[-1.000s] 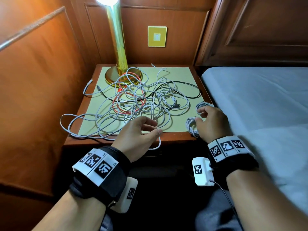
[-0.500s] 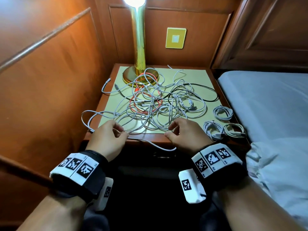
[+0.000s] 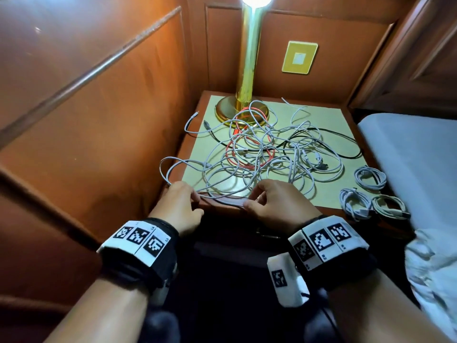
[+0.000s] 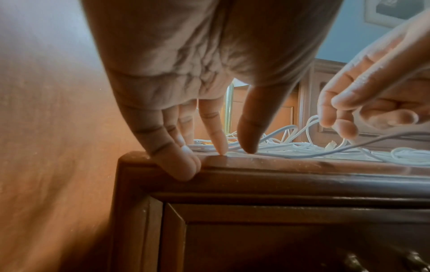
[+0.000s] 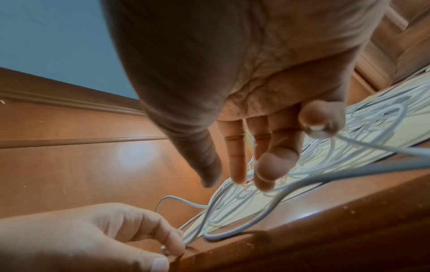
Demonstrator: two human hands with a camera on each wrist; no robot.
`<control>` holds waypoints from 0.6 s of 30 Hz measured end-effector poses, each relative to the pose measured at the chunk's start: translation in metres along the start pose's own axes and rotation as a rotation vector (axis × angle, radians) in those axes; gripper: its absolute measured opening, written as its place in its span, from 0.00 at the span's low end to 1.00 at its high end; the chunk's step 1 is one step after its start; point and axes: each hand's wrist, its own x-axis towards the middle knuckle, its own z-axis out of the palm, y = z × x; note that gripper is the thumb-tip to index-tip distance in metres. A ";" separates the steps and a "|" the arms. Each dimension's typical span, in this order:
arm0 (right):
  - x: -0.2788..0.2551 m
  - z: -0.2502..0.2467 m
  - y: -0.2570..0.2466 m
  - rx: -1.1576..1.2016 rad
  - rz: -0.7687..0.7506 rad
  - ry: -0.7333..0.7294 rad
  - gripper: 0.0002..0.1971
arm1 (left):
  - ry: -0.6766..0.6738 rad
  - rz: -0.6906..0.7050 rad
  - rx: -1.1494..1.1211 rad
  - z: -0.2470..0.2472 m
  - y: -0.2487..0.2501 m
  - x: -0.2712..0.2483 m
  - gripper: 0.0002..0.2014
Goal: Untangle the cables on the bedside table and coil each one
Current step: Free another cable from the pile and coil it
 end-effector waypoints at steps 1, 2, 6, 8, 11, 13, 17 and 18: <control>0.000 0.002 -0.003 0.006 -0.008 0.000 0.10 | 0.005 0.004 0.012 0.000 0.000 0.000 0.09; 0.001 0.004 -0.006 0.012 -0.015 -0.002 0.10 | 0.015 0.005 0.015 0.001 0.000 0.000 0.11; 0.003 0.013 -0.014 0.024 -0.028 -0.013 0.11 | 0.038 0.032 0.007 0.002 0.000 0.000 0.14; 0.003 0.016 -0.016 0.026 -0.029 -0.021 0.11 | 0.037 0.032 -0.008 0.003 0.000 0.000 0.15; 0.004 0.017 -0.016 0.026 -0.028 -0.027 0.12 | 0.055 0.028 -0.022 0.004 0.000 0.000 0.16; 0.004 0.016 -0.016 0.028 -0.027 -0.031 0.13 | 0.077 0.041 -0.034 0.006 -0.001 0.000 0.15; 0.005 0.015 -0.016 0.024 -0.021 -0.029 0.11 | 0.200 0.113 -0.136 0.008 -0.002 0.002 0.12; 0.006 0.014 -0.016 0.030 -0.018 -0.019 0.12 | 0.268 0.151 -0.171 0.008 -0.001 0.003 0.10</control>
